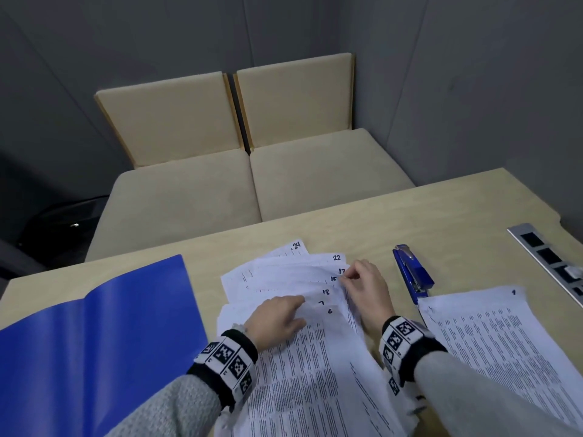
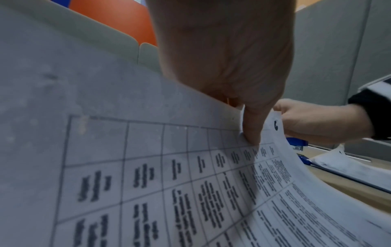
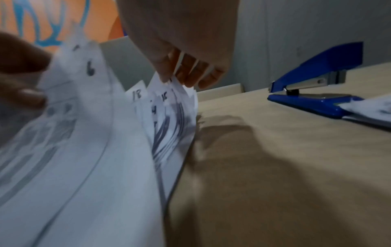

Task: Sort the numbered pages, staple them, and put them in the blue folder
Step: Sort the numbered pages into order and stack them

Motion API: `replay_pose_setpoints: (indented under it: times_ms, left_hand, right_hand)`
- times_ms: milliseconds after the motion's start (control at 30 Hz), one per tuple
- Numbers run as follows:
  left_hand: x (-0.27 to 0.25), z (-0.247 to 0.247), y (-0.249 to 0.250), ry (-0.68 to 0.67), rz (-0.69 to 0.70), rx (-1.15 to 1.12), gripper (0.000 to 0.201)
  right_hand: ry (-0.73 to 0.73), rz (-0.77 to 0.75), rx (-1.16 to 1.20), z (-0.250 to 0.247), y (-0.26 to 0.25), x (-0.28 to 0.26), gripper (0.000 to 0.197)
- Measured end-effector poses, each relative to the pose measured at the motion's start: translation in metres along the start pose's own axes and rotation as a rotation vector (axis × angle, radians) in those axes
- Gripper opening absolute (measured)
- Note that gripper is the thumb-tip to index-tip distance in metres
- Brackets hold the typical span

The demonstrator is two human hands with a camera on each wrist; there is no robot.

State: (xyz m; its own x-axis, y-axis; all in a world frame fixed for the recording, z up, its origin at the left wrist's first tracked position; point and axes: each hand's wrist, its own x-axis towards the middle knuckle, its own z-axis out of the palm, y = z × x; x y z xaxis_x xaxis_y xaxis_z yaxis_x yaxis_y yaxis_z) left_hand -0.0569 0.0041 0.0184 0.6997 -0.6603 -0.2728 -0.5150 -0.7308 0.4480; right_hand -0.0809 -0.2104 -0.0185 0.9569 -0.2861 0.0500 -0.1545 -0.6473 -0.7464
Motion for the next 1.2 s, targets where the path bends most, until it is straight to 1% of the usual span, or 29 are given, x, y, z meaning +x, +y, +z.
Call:
replay_pose_setpoints:
  times_ms: [100,133,167,200,233,300,333,367,400,433,467,500,533,567,600,633,667,767,800,867,933,967,1033,1100,1200]
  left_hand:
    - [-0.002,0.001,0.0,0.013,0.025,0.037,0.017]
    - [-0.002,0.002,-0.001,0.018,0.027,0.039,0.016]
    - [-0.003,0.003,-0.001,0.022,0.024,0.031,0.016]
    - [-0.005,0.004,-0.001,0.025,0.017,0.009,0.02]
    - [-0.007,0.005,-0.001,0.031,0.008,-0.019,0.028]
    - [-0.011,0.006,0.0,0.055,-0.02,-0.076,0.052]
    - [-0.012,0.006,-0.001,0.069,-0.035,-0.108,0.061]
    - [-0.014,0.006,-0.002,0.077,-0.048,-0.138,0.064]
    - [-0.015,0.005,-0.002,0.07,-0.06,-0.162,0.059]
    - [-0.015,0.005,-0.003,0.059,-0.063,-0.18,0.049]
    - [-0.016,0.004,-0.003,0.06,-0.061,-0.188,0.041]
    - [-0.017,0.004,-0.002,0.075,-0.06,-0.183,0.037]
    - [-0.018,0.003,0.001,0.095,-0.062,-0.167,0.04]
    - [-0.018,0.004,0.003,0.119,-0.056,-0.144,0.045]
    - [-0.018,0.005,0.004,0.14,-0.045,-0.116,0.049]
    - [-0.018,0.006,0.006,0.154,-0.032,-0.093,0.049]
    - [-0.019,0.006,0.008,0.159,-0.015,-0.071,0.044]
    - [-0.029,0.006,0.013,0.16,0.094,-0.023,0.02]
    - [-0.033,0.006,0.015,0.158,0.139,-0.012,0.017]
    - [-0.04,0.007,0.018,0.16,0.225,0.041,0.02]
    - [-0.047,0.007,0.021,0.172,0.277,0.105,0.024]
    - [-0.05,0.006,0.024,0.178,0.291,0.126,0.027]
    - [-0.057,0.001,0.03,0.184,0.313,0.145,0.029]
    - [-0.063,-0.004,0.037,0.186,0.325,0.134,0.026]
    - [-0.064,-0.006,0.04,0.225,0.318,0.096,0.016]
  right_hand:
    - [-0.046,-0.09,-0.051,0.002,-0.002,-0.022,0.007]
    - [-0.065,-0.089,-0.031,0.004,-0.001,-0.027,0.002]
    - [-0.082,-0.065,0.002,0.007,0.003,-0.03,0.004]
    - [-0.094,-0.015,0.054,0.009,0.007,-0.031,0.009]
    - [-0.1,0.064,0.136,0.011,0.009,-0.03,0.014]
    - [-0.09,0.188,0.278,0.009,0.006,-0.024,0.025]
    - [-0.063,0.216,0.314,0.005,0.003,-0.02,0.027]
    - [-0.032,0.239,0.336,0.0,0.0,-0.016,0.027]
    - [-0.019,0.247,0.35,-0.006,-0.003,-0.012,0.024]
    - [-0.044,0.248,0.358,-0.012,-0.005,-0.008,0.021]
    - [-0.104,0.226,0.365,-0.017,-0.009,-0.007,0.019]
    - [-0.169,0.203,0.353,-0.022,-0.012,-0.006,0.017]
    - [-0.196,0.179,0.314,-0.027,-0.017,-0.006,0.016]
    - [-0.166,0.156,0.262,-0.033,-0.021,-0.007,0.017]
    - [-0.086,0.127,0.226,-0.04,-0.026,-0.006,0.021]
    - [0.024,0.105,0.211,-0.048,-0.032,-0.005,0.026]
    - [0.141,0.086,0.232,-0.057,-0.038,-0.003,0.028]
    - [0.44,0.034,0.412,-0.084,-0.053,0.01,0.02]
    - [0.522,0.023,0.482,-0.095,-0.059,0.016,0.019]
    - [0.652,0.019,0.64,-0.112,-0.066,0.027,0.015]
    - [0.687,0.057,0.81,-0.121,-0.065,0.038,0.017]
    - [0.671,0.086,0.872,-0.121,-0.063,0.041,0.016]
    - [0.572,0.123,0.885,-0.111,-0.058,0.041,0.01]
    - [0.408,0.16,0.818,-0.094,-0.052,0.031,0.013]
    - [0.111,0.243,0.727,-0.057,-0.028,0.008,0.014]
